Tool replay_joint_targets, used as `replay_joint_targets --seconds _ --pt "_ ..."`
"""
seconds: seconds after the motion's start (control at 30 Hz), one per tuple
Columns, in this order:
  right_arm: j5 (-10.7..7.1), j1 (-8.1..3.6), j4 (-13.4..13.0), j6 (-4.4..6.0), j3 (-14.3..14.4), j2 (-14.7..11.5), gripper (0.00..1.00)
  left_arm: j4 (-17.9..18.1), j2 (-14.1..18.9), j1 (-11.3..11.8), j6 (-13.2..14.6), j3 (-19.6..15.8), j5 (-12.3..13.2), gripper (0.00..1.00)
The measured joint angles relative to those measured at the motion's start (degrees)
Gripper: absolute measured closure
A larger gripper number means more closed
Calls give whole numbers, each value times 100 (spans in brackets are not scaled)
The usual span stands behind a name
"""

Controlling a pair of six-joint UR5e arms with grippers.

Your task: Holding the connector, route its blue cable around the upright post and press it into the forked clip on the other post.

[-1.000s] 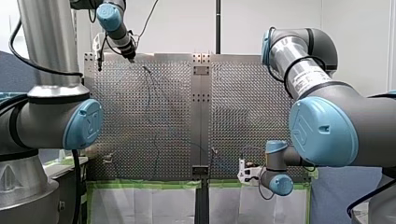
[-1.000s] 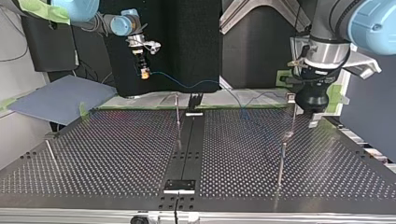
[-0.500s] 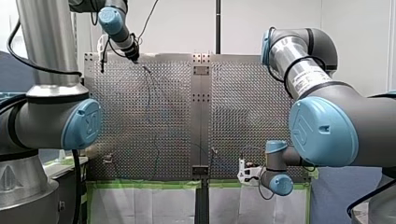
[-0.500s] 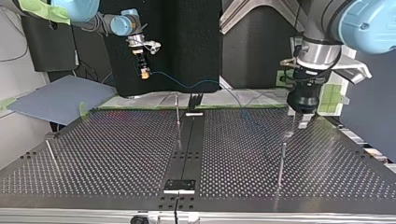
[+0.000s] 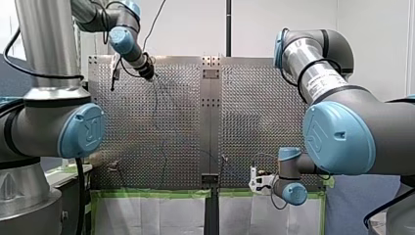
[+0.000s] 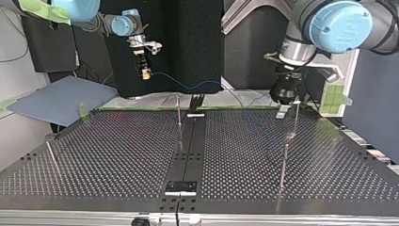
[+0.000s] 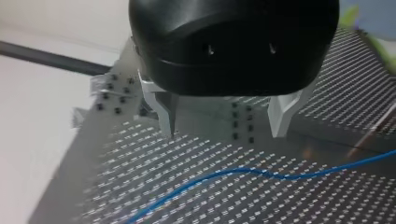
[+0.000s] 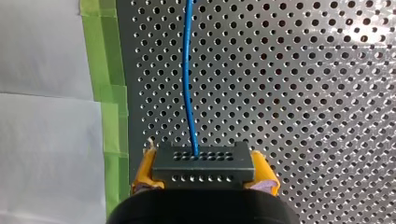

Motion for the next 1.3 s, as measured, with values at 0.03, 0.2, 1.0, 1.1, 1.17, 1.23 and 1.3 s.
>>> replay_joint_targets --seconds 0.03,0.2,1.0,1.1,1.17,1.23,1.3 --pt "0 0 0 0 0 0 100 48 -34 -30 45 -50 -4 0" --pt "1 0 -8 4 0 2 100 316 -270 -180 303 -316 -42 0" --pt "-7 24 101 37 -9 4 100 1514 -440 -356 1502 -448 -738 3" --pt "-11 25 190 37 -33 4 100 1638 -450 -395 1626 -446 -736 3" --pt "-11 27 265 36 -41 4 100 1737 -479 -416 1711 -427 -678 3" --pt "-12 32 351 32 -44 4 100 1823 -532 -439 1738 -385 -606 3" --pt "-13 36 410 26 -47 3 100 1923 -612 -474 1747 -314 -516 3"
